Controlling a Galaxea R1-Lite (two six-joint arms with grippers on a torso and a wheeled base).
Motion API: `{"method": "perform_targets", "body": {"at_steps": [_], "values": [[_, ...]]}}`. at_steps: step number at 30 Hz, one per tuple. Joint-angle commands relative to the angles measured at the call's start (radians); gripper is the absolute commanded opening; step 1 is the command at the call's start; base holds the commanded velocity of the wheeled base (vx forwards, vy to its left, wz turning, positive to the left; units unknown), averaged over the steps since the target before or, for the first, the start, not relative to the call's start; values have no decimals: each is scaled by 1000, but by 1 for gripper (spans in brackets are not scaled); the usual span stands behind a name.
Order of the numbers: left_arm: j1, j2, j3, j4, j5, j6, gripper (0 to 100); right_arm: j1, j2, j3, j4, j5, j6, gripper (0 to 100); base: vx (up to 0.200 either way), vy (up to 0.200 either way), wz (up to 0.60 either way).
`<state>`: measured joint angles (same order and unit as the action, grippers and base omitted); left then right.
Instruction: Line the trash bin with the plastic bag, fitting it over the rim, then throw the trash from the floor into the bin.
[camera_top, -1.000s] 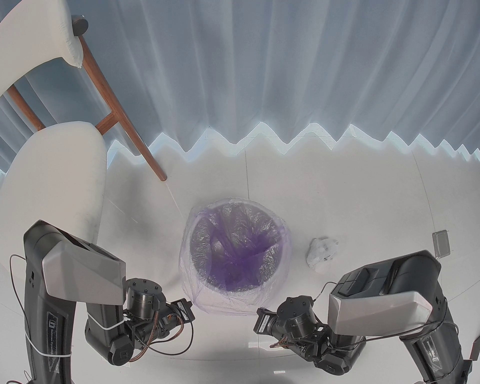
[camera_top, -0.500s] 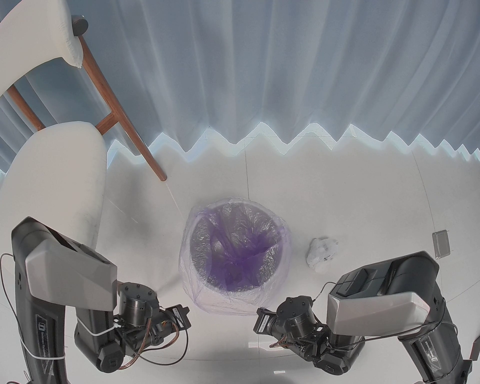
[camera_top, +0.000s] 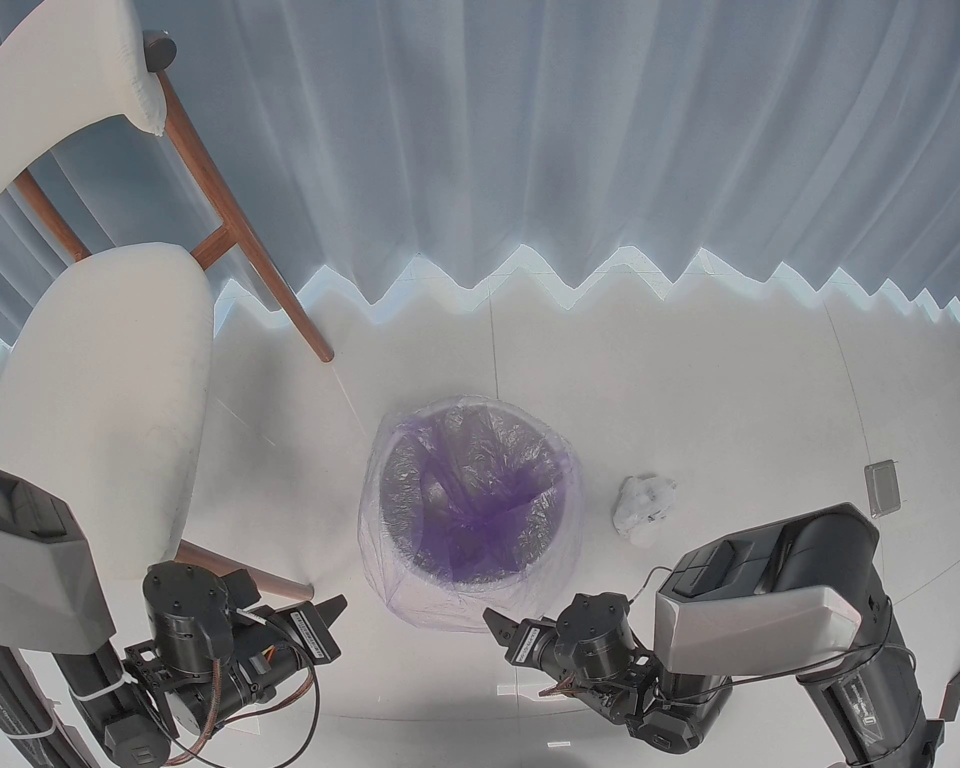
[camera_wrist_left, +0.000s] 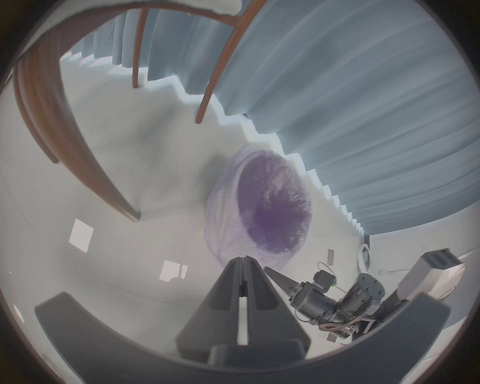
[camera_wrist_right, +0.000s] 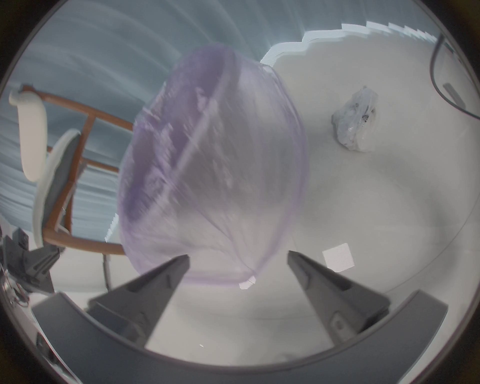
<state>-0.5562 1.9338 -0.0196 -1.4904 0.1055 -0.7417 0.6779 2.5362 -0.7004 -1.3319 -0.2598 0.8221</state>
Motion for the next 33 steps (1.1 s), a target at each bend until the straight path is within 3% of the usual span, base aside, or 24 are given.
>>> {"method": "perform_targets", "body": {"at_steps": [1,6,10,13,14,16,20,33], "values": [[-19,-67,17,-17,-3,-7,0,22,-39,27,-49,1,29,100,0,0,0],[-11,-65,10,-17,-6,-11,0,42,-51,78,-102,-1,40,100,0,0,0],[-11,-73,12,-17,6,-65,0,65,-53,176,-239,-1,49,100,0,0,0],[-19,-72,20,-17,11,-73,0,69,-79,206,-239,-3,78,100,0,0,0],[-41,-64,20,-16,14,-65,0,75,-132,248,-239,-3,150,100,0,0,0],[-57,-52,20,-17,31,-67,0,86,-152,271,-239,-3,193,100,0,0,0],[-56,-29,6,-17,46,-76,0,94,-149,283,-239,-12,200,100,0,0,0],[-28,-32,13,-17,48,-76,0,100,-142,282,-239,-27,200,100,0,-200,0]]}}
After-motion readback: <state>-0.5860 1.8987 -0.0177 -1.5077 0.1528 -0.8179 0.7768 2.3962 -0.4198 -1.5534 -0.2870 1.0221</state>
